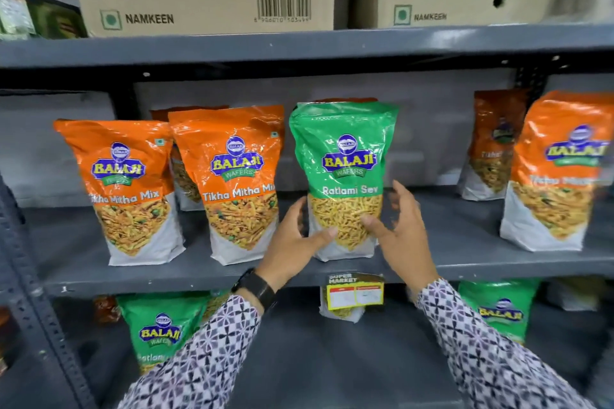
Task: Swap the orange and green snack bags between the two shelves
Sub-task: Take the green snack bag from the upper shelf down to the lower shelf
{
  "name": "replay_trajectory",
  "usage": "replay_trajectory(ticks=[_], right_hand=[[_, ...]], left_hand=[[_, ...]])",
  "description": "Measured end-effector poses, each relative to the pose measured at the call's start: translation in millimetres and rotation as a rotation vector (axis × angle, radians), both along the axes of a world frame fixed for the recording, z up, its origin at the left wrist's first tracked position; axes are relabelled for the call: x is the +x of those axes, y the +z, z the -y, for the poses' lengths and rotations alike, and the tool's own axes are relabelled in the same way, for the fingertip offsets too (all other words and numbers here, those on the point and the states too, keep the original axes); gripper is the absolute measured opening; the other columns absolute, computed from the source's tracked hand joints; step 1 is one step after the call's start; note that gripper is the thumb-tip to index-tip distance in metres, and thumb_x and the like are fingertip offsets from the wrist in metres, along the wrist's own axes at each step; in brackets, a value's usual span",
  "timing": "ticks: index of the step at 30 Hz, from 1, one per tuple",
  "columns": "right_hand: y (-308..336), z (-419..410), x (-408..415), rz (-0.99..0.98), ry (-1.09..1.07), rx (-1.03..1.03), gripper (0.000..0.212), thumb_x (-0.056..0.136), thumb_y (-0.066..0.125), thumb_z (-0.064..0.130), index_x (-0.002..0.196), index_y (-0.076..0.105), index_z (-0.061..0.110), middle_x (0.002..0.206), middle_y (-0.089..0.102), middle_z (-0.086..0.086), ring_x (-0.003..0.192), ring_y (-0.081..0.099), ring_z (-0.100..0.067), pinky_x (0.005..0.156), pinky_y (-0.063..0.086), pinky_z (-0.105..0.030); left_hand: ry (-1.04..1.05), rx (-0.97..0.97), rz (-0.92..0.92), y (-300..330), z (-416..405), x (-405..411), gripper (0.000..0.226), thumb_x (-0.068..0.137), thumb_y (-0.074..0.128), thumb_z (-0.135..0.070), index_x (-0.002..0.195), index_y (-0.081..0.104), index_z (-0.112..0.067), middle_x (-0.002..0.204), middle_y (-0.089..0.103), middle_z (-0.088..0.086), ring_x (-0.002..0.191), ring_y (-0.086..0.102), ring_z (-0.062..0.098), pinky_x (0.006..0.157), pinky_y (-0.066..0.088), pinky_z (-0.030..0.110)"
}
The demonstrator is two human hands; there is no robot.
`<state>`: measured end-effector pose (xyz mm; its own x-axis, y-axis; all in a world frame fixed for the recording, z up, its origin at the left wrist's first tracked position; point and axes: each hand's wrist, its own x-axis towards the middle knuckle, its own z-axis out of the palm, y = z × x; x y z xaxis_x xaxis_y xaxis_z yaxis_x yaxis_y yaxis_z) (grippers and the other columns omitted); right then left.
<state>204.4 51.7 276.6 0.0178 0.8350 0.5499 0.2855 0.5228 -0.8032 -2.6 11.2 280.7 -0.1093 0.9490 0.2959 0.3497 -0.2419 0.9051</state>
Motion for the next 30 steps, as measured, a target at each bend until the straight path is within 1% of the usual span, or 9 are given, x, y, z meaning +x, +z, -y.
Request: replay_trajectory(ticks=[2,5,9,14,17,19,23,26,30], right_hand=[[-2.1,-7.9,2.5,-0.035,0.108,-0.112,0.076,0.092,0.076,0.023,0.156,0.035,0.021,0.151,0.052,-0.001,0.14,0.05,-0.018,0.116,0.044,-0.044],[-4.3,-15.6,3.0,-0.089,0.214,-0.159,0.051,0.092,0.073,0.017,0.139,0.053,0.022,0.133,0.069,-0.004,0.128,0.064,-0.025,0.11,0.051,-0.051],[0.1,-3.9,8.1,-0.09,0.211,-0.123,0.042,0.09,0.075,0.016,0.126,0.057,0.027,0.124,0.071,-0.007,0.12,0.066,-0.029,0.104,0.053,-0.056],[5.1,41.2,22.3,-0.105,0.233,-0.06,0.047,0.09,0.077,0.019,0.132,0.056,0.022,0.127,0.07,0.001,0.119,0.066,-0.019,0.101,0.056,-0.041],[-2.7,71.9,33.8,-0.107,0.259,-0.036,0.045,0.09,0.077,0.015,0.13,0.056,0.021,0.121,0.071,0.008,0.111,0.067,-0.004,0.088,0.055,-0.022],[-13.1,90.3,40.1,-0.103,0.27,-0.046,0.046,0.089,0.078,0.013,0.129,0.055,0.02,0.121,0.071,0.007,0.109,0.067,-0.001,0.083,0.056,-0.019],[-48.7,116.1,48.3,-0.049,0.287,-0.136,0.049,0.084,0.082,0.022,0.124,0.054,0.029,0.118,0.074,0.007,0.109,0.071,-0.006,0.085,0.063,-0.031],[-85.7,125.2,50.8,0.058,0.262,-0.225,0.049,0.081,0.085,0.025,0.115,0.052,0.039,0.114,0.075,0.011,0.106,0.073,-0.007,0.089,0.064,-0.036],[-143.8,122.9,49.4,0.166,0.249,-0.379,0.049,0.082,0.085,0.021,0.113,0.05,0.038,0.114,0.075,0.013,0.105,0.073,-0.006,0.092,0.062,-0.039]], left_hand=[[-0.016,0.012,0.044,0.7,-4.8,7.8,0.077,0.086,0.086,-0.03,0.15,0.044,-0.036,0.13,0.063,-0.021,0.129,0.063,0.012,0.115,0.05,0.042],[0.008,0.06,0.067,2.3,-3.6,14.2,0.068,0.085,0.086,-0.024,0.139,0.046,-0.038,0.123,0.062,-0.026,0.125,0.065,0.013,0.114,0.051,0.047],[0.017,0.091,0.064,7.0,8.3,17.0,0.066,0.086,0.086,-0.023,0.142,0.051,-0.029,0.129,0.068,-0.013,0.128,0.066,0.021,0.112,0.053,0.052],[0.032,0.172,0.04,10.1,45.9,23.4,0.071,0.085,0.086,-0.025,0.148,0.053,-0.024,0.135,0.071,-0.005,0.12,0.068,0.005,0.104,0.057,0.035],[0.044,0.199,0.031,0.7,72.3,28.3,0.072,0.081,0.089,-0.03,0.146,0.056,-0.025,0.134,0.073,-0.007,0.121,0.07,0.009,0.1,0.058,0.032],[0.041,0.197,0.041,-11.7,90.1,30.8,0.07,0.081,0.089,-0.025,0.144,0.058,-0.025,0.132,0.075,-0.008,0.119,0.072,0.008,0.098,0.058,0.027],[0.03,0.132,0.047,-52.9,118.8,30.9,0.069,0.079,0.091,-0.022,0.139,0.059,-0.029,0.127,0.077,-0.012,0.115,0.073,0.004,0.091,0.058,0.018],[0.03,0.006,0.041,-93.8,128.9,25.6,0.067,0.075,0.092,-0.027,0.131,0.059,-0.042,0.124,0.077,-0.02,0.115,0.073,0.003,0.09,0.059,0.02],[-0.005,-0.171,0.05,-150.1,128.4,18.7,0.073,0.071,0.094,-0.031,0.129,0.052,-0.045,0.12,0.073,-0.034,0.112,0.072,-0.003,0.086,0.06,0.02]])
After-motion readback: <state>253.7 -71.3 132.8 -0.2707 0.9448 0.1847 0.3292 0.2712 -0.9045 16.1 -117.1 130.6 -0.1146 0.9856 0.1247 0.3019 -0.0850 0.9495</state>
